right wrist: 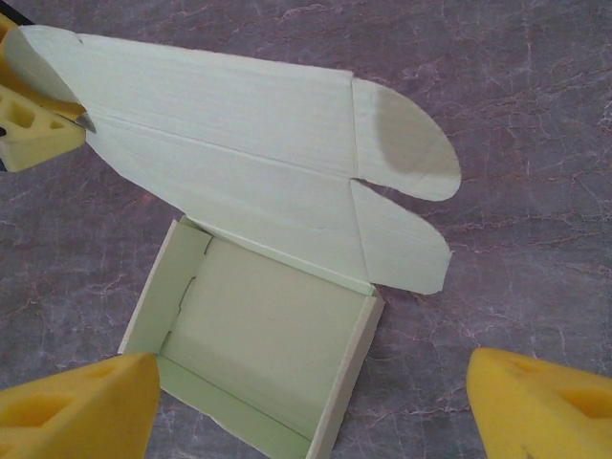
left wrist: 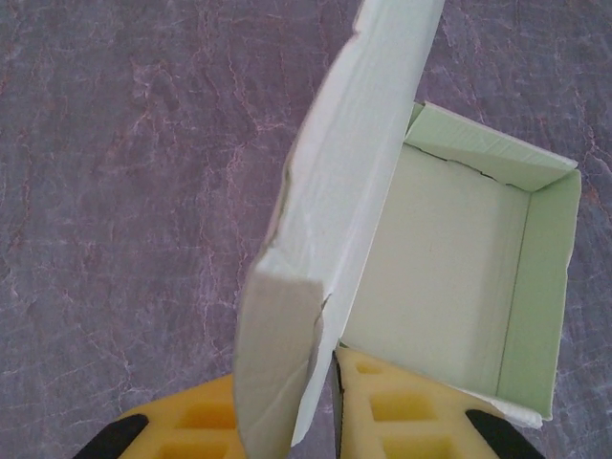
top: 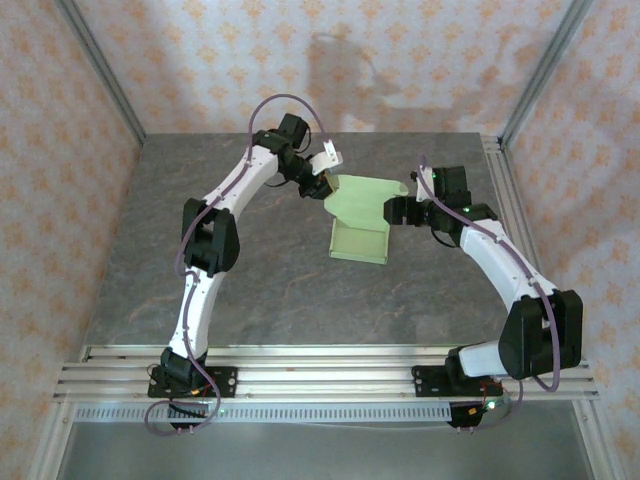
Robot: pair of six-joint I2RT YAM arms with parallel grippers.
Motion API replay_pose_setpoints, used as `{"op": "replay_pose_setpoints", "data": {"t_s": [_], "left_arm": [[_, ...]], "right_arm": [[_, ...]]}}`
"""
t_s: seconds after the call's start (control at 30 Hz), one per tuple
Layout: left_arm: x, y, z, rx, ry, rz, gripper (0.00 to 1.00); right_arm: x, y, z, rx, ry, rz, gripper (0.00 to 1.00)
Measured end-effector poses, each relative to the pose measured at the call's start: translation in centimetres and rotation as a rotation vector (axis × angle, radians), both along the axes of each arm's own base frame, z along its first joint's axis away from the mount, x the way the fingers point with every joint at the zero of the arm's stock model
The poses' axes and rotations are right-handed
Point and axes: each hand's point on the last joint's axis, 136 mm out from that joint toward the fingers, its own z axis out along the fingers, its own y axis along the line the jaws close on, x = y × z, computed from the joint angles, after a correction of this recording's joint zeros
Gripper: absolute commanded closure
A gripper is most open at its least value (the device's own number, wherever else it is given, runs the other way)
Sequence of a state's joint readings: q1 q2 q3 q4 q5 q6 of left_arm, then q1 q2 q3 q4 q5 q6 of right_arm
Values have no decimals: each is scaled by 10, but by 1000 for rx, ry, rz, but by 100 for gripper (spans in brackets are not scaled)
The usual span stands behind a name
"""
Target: Fold the paper box
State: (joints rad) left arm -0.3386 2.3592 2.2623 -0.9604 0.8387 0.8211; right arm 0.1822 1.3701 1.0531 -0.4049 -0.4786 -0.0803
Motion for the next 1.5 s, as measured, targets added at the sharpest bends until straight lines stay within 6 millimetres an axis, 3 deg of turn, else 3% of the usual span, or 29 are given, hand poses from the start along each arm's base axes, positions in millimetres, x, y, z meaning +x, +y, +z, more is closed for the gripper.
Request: {"op": "replay_pose_setpoints", "data": {"t_s": [0.57, 0.73, 1.07, 1.37, 1.5], "left_arm": [[-3, -2, -6, -6, 31, -8, 80], [-2, -3, -12, -4, 41, -10, 94], [-3, -3, -10, -4, 27, -29, 100], [-14, -4, -9, -13, 46, -79, 100], [-17, -4, -8, -17, 48, -95, 100]], "right_arm": [[3, 0, 5, 2, -11, 0, 16], [3, 0, 5, 2, -11, 0, 16], [3, 0, 5, -2, -14, 3, 16], [9, -10, 0, -49, -58, 96, 32], [16, -8, -7, -100, -64, 221, 33]]}}
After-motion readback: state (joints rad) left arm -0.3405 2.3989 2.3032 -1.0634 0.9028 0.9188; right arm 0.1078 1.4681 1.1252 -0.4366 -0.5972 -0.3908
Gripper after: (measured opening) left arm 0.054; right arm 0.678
